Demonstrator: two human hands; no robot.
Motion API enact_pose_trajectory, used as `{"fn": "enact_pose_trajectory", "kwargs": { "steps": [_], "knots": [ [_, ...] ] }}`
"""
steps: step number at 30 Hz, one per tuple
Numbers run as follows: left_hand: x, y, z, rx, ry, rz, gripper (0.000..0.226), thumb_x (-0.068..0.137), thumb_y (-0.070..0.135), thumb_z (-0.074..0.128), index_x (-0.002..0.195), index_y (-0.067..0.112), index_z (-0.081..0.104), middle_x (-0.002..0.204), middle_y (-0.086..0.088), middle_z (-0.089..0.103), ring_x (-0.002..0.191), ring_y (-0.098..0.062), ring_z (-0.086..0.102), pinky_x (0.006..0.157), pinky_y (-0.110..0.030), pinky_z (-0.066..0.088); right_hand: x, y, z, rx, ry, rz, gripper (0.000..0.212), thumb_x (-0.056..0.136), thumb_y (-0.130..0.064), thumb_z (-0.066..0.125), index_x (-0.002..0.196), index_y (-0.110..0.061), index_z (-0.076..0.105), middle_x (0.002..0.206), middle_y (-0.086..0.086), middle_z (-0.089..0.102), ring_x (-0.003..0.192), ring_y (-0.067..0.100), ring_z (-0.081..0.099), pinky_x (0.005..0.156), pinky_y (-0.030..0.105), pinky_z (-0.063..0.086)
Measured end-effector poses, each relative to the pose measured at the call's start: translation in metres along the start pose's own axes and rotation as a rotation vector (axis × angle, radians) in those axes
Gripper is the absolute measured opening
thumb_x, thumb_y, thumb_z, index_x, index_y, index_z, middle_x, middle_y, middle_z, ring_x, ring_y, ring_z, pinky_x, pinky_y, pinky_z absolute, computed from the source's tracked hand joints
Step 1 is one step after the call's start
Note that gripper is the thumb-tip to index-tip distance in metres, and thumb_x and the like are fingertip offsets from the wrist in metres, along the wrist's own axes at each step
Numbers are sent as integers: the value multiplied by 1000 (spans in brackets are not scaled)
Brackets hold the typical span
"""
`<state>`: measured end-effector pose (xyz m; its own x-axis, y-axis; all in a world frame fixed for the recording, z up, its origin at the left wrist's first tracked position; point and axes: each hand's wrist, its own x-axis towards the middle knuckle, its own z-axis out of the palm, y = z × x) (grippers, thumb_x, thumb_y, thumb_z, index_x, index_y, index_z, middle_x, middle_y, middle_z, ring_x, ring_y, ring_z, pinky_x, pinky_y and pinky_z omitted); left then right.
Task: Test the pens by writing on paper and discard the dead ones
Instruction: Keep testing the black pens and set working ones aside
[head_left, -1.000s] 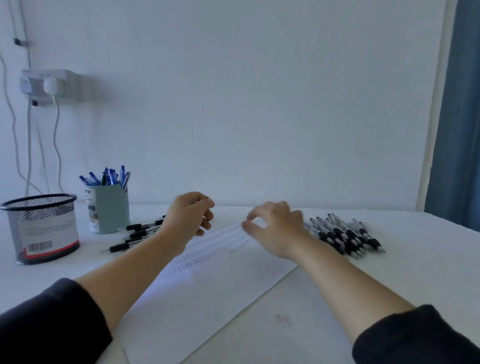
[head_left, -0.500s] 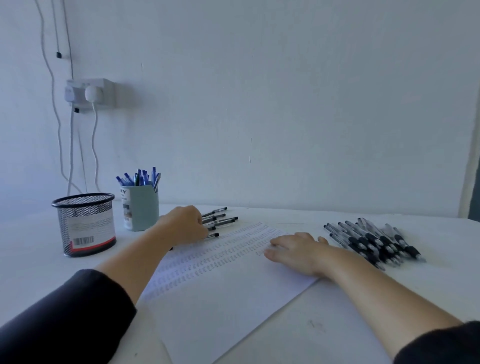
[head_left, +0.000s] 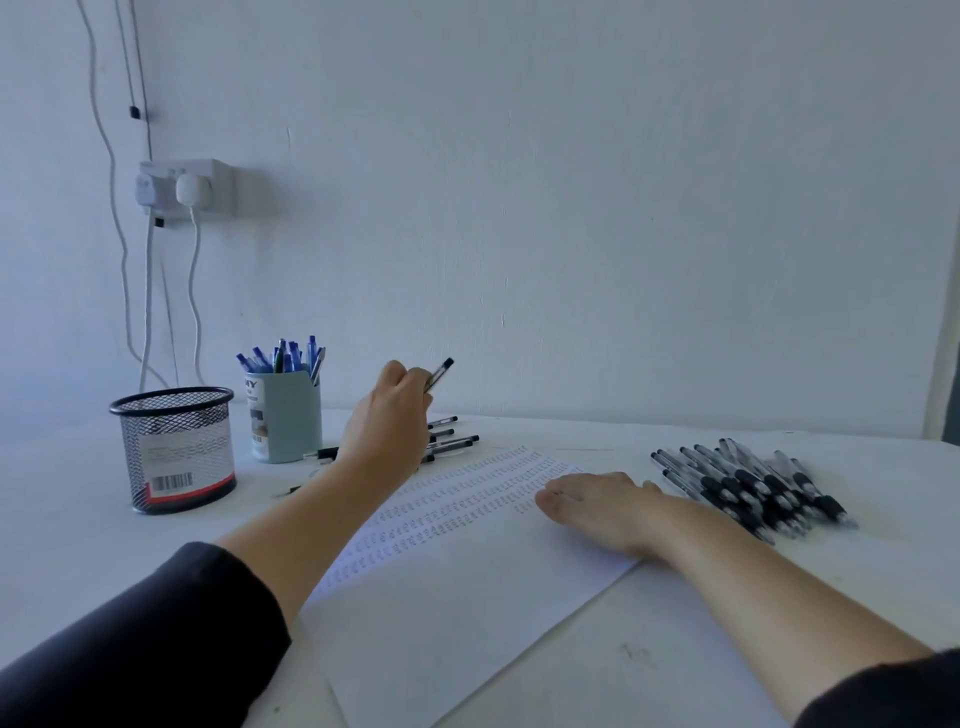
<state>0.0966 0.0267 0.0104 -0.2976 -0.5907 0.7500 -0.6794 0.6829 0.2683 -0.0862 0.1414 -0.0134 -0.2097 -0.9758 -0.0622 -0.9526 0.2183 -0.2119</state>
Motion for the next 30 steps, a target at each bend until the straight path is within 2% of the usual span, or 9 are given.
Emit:
{"fn": "enact_pose_trajectory", "kwargs": {
  "steps": [3, 7, 12, 20, 21, 23, 25, 28, 30],
  "knots": [
    [-4, 8, 0, -40, 73, 83, 19, 97, 11, 50, 114, 8, 56, 98, -7, 43, 69, -31, 56, 65, -42, 53, 1, 1, 0, -2, -2, -1, 52, 98, -58, 19, 139, -34, 39, 152, -10, 30, 141, 22, 18, 112, 48, 10],
    [-11, 14, 7, -1, 27, 75, 19, 95, 15, 54, 114, 15, 52, 98, -3, 38, 73, -24, 51, 85, -35, 34, 2, 3, 1, -16, -9, 1, 55, 97, -61, 19, 143, -36, 35, 154, -12, 27, 143, 21, 17, 113, 47, 9],
    [-16, 19, 11, 85, -2, 17, 40, 80, 54, 62, 97, 19, 51, 95, 4, 45, 88, -17, 45, 81, -31, 20, 1, 2, 0, -11, -14, 6, 53, 95, -63, 19, 136, -37, 41, 153, -11, 30, 143, 21, 17, 112, 48, 10],
    [-15, 19, 9, 64, -34, 33, 43, 71, 58, 56, 73, 14, 54, 82, 4, 48, 84, -16, 43, 75, -29, 19, -3, 1, -3, -36, -28, 4, 41, 95, -63, 22, 75, -31, 38, 138, -4, 43, 135, 22, 26, 110, 49, 15],
    [-15, 18, 9, 46, -45, 43, 43, 67, 55, 51, 74, 13, 56, 83, 3, 48, 84, -16, 43, 75, -29, 20, -3, 0, -3, -29, -33, 4, 39, 95, -63, 22, 78, -34, 41, 140, -5, 42, 136, 22, 25, 111, 49, 15],
    [-16, 17, 9, 26, -52, 75, 46, 64, 52, 47, 77, 9, 58, 85, 1, 50, 85, -19, 46, 75, -30, 23, -5, 0, -3, -12, -38, 6, 41, 95, -64, 22, 113, -40, 50, 149, -8, 34, 141, 20, 19, 113, 48, 11],
    [-17, 17, 10, 4, -24, 107, 54, 62, 58, 40, 76, 9, 59, 85, 1, 49, 84, -20, 46, 75, -31, 25, -6, -1, -4, -11, -29, 7, 56, 95, -64, 22, 140, -36, 37, 154, -11, 26, 144, 19, 14, 114, 48, 8],
    [-17, 17, 12, 60, -43, 186, 55, 65, 62, 56, 84, 12, 64, 102, 0, 44, 95, -22, 40, 81, -32, 30, -7, -2, -4, 0, -30, 20, 60, 94, -65, 23, 146, -36, 28, 157, -11, 21, 145, 19, 9, 114, 48, 5],
    [-18, 18, 13, 119, -100, 218, 42, 73, 37, 75, 103, 9, 65, 122, -10, 39, 108, -28, 39, 88, -37, 39, -9, -2, -4, 15, -34, 21, 61, 93, -66, 24, 146, -37, 28, 157, -11, 21, 145, 19, 9, 114, 49, 3]
  ]
}}
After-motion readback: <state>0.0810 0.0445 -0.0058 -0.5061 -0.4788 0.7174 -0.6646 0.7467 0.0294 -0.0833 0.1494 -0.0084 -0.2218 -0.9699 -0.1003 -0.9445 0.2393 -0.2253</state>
